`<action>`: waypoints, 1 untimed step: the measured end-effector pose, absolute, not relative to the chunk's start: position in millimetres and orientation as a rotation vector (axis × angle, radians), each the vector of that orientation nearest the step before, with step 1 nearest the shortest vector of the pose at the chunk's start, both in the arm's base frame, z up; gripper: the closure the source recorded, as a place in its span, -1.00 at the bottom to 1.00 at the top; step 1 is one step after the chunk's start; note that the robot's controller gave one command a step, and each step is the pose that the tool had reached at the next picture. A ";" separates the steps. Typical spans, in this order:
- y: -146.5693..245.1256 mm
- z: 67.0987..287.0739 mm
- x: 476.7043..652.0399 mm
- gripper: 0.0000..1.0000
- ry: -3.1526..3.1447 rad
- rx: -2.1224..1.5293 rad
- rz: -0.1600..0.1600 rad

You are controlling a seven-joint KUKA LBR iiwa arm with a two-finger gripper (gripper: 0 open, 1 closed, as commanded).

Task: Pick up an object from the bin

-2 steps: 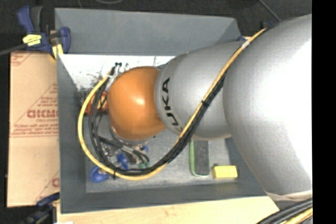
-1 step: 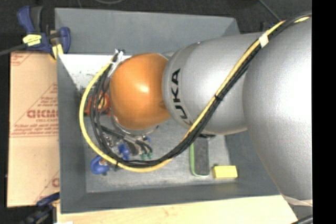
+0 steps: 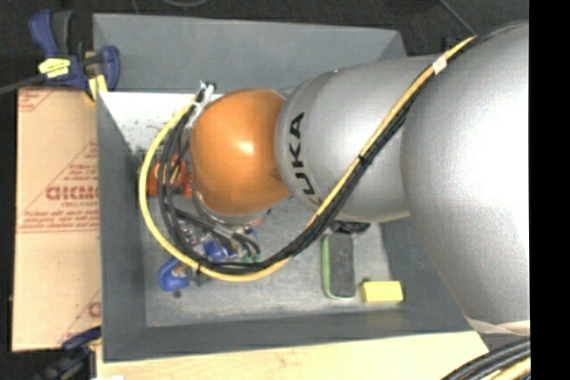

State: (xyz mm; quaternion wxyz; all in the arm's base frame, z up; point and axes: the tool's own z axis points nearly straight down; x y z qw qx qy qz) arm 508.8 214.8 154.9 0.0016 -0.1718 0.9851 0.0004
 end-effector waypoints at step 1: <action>214.7 175.5 529.6 1.00 3.091 -0.553 -0.001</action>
Offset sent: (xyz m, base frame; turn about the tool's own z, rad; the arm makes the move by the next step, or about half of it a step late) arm 0.0220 0.0013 0.0455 0.0044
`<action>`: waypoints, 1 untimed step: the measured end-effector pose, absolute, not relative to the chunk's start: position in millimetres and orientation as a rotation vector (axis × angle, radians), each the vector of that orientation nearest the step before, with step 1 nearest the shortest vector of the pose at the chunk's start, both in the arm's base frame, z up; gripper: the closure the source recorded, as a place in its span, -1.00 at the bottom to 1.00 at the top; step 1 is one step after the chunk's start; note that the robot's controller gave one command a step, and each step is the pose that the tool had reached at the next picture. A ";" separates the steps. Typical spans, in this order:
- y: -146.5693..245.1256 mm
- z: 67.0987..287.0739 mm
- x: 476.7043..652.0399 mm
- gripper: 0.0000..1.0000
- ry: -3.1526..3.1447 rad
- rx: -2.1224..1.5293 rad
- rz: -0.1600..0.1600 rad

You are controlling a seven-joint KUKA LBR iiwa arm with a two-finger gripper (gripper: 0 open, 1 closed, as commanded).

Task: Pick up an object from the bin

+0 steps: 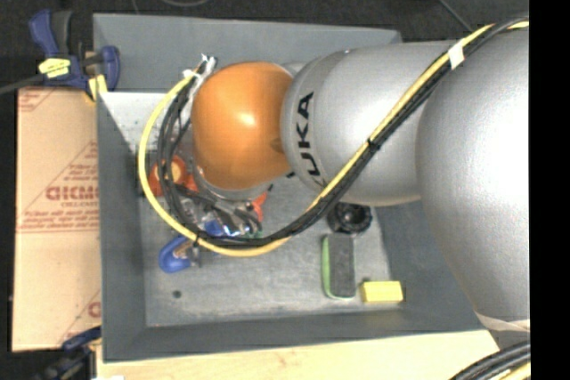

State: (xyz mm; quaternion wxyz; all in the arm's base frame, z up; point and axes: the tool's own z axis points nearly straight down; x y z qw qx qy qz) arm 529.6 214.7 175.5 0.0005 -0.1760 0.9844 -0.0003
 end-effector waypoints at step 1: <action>215.3 199.5 532.1 1.00 3.092 -0.536 0.001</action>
Offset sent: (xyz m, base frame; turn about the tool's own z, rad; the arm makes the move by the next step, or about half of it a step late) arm 0.0007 -0.0115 0.0574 0.0194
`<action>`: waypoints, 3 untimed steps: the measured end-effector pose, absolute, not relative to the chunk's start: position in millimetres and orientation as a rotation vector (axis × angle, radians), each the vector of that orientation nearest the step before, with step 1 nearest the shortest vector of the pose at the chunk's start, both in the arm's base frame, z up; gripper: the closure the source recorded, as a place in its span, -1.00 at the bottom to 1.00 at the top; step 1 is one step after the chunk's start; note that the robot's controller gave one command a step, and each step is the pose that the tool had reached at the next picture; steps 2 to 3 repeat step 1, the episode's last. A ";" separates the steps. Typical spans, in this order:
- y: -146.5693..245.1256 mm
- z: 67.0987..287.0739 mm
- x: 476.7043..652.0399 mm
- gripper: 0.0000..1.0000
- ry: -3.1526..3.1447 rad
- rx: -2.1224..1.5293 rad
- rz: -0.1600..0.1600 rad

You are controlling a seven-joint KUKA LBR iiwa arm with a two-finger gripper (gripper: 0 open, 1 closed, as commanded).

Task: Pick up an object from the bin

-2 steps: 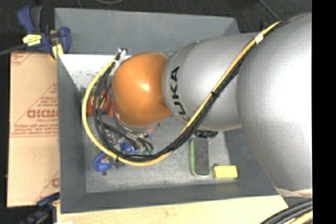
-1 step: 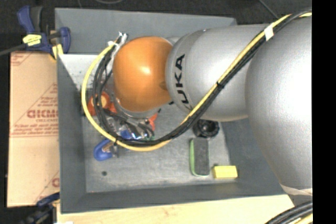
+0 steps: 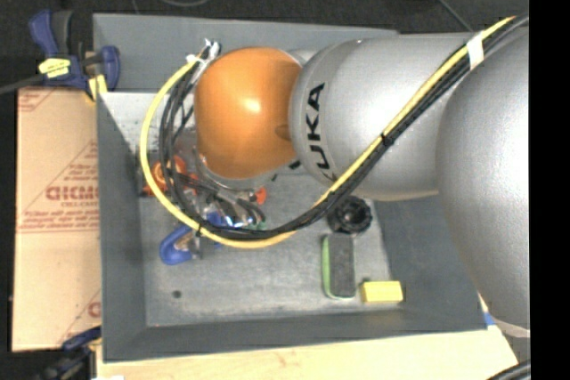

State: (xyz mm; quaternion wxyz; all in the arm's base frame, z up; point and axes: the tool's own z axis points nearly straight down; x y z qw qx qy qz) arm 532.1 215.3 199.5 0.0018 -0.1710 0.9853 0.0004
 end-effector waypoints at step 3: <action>207.4 221.7 531.3 1.00 3.095 -0.525 0.000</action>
Offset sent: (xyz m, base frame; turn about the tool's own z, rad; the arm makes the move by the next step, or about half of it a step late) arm 0.0225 0.0118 0.0423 0.0151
